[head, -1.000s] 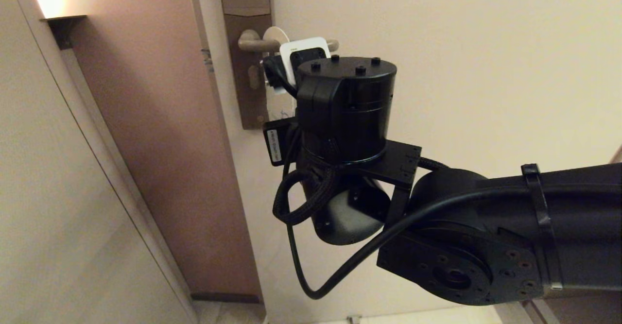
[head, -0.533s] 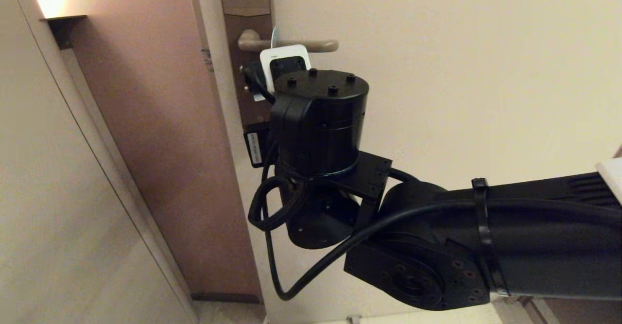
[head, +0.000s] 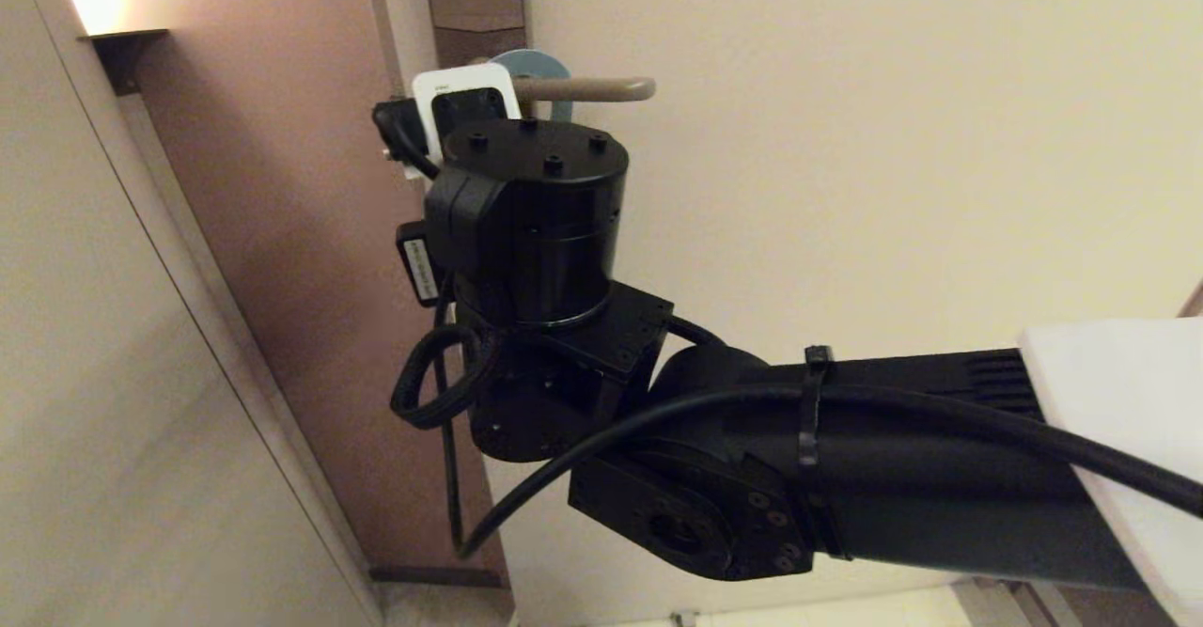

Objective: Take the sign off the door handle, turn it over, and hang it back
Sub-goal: Hang the sign back with the other side facing out

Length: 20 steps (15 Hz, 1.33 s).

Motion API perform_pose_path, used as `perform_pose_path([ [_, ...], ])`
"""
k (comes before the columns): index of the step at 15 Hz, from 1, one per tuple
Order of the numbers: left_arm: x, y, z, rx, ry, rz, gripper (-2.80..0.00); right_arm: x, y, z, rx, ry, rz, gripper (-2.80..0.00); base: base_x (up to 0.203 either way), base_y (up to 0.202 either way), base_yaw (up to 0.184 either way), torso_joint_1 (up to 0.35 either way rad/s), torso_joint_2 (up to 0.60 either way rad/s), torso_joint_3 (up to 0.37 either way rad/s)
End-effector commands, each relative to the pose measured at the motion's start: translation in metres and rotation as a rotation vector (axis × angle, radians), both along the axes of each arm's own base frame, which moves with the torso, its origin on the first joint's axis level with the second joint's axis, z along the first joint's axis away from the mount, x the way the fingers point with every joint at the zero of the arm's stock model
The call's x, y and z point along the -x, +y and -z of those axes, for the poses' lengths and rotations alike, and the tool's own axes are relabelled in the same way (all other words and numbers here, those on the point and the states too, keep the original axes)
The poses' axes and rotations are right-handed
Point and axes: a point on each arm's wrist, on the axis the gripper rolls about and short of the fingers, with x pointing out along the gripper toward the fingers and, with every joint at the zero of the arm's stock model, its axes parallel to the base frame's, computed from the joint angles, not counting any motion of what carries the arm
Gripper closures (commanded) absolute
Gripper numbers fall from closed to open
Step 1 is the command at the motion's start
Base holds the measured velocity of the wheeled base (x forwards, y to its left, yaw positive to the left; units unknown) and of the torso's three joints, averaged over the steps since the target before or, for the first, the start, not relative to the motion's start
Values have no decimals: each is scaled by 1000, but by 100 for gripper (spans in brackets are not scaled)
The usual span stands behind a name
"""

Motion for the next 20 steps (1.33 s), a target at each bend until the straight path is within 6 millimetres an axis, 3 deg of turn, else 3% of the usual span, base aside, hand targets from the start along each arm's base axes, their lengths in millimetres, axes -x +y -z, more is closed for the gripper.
perform_pose_path([
  [1,0,0,0,0,0,0,0,-6,12,12,11,-2,-2,0,0,0,0,0,0,0],
  [14,0,0,0,0,2,0,0,-23,24,26,19,-33,20,0,0,0,0,0,0,0],
  [20,0,0,0,0,2,0,0,-16,11,20,43,-21,21,0,0,0,0,0,0,0],
])
